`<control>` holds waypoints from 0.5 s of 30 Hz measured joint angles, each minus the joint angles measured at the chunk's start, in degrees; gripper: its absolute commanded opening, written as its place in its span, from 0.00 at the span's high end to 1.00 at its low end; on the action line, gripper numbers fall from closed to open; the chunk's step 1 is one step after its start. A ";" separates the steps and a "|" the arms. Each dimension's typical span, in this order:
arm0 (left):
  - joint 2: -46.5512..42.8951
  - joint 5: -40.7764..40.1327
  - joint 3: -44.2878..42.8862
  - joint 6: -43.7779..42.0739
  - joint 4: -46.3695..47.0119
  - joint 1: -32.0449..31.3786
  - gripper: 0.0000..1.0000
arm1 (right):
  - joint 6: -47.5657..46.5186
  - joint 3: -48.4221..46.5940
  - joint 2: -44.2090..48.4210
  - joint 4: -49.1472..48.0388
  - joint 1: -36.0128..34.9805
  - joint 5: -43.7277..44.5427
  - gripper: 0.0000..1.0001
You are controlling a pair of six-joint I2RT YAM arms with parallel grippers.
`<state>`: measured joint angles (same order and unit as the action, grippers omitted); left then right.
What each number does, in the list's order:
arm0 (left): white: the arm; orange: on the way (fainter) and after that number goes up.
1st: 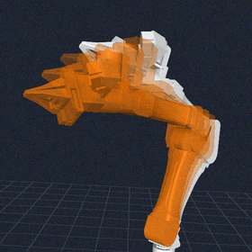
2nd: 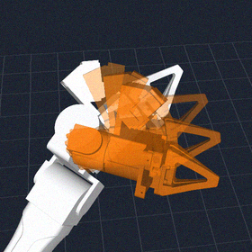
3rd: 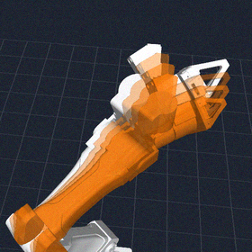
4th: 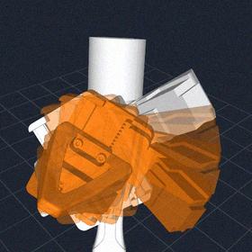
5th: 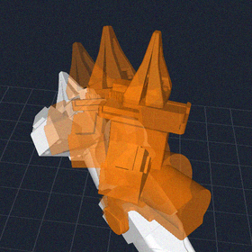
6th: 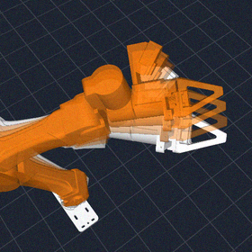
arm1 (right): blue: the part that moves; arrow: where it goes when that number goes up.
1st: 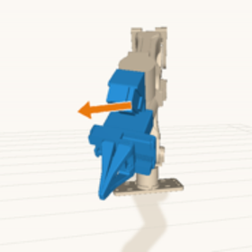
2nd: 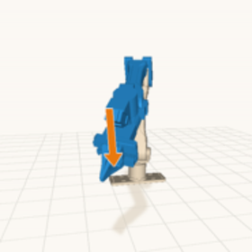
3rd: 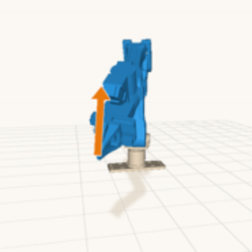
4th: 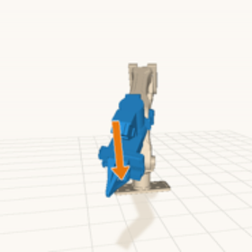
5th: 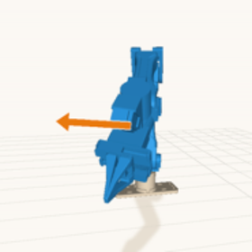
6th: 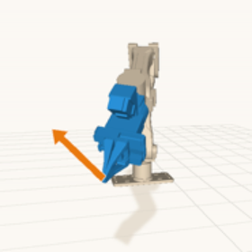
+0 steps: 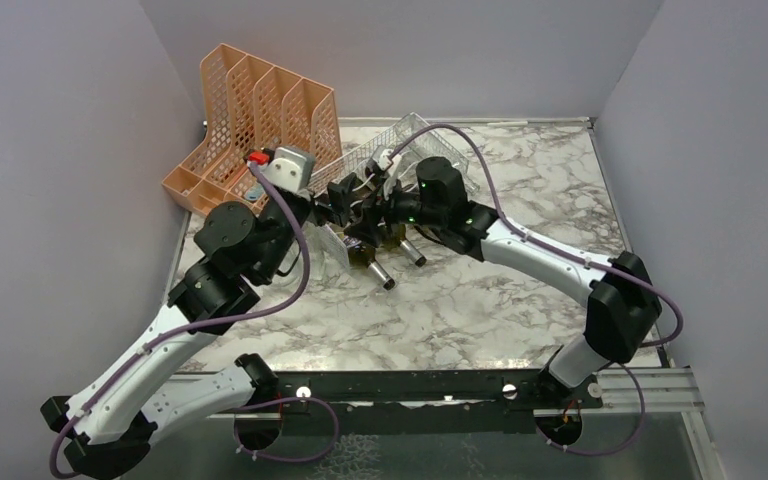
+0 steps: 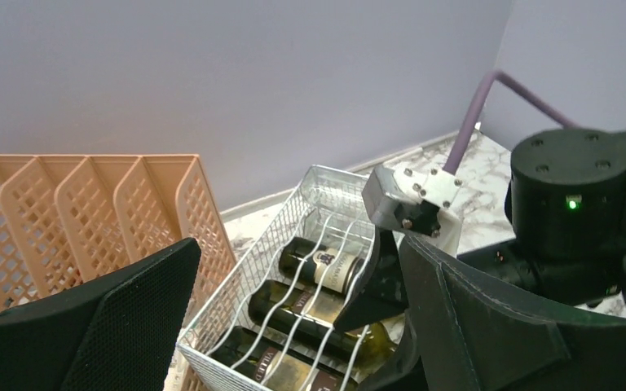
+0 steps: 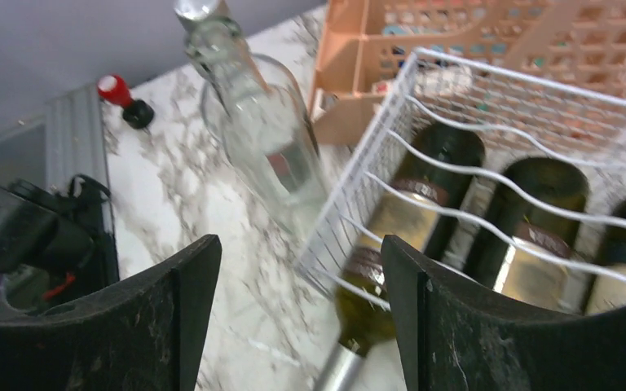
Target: Put the wine bottle on the wine rack
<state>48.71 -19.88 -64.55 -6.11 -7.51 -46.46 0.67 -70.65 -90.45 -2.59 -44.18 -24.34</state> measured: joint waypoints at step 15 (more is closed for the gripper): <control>-4.63 -5.14 -0.70 -1.75 -0.85 0.00 0.01 | 3.26 -10.16 -15.52 -14.97 -7.74 -0.26 0.20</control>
<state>44.07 -25.02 -65.25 -7.86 -8.36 -46.46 3.92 -80.82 -105.97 -17.56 -51.92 -24.60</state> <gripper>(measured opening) 0.990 0.803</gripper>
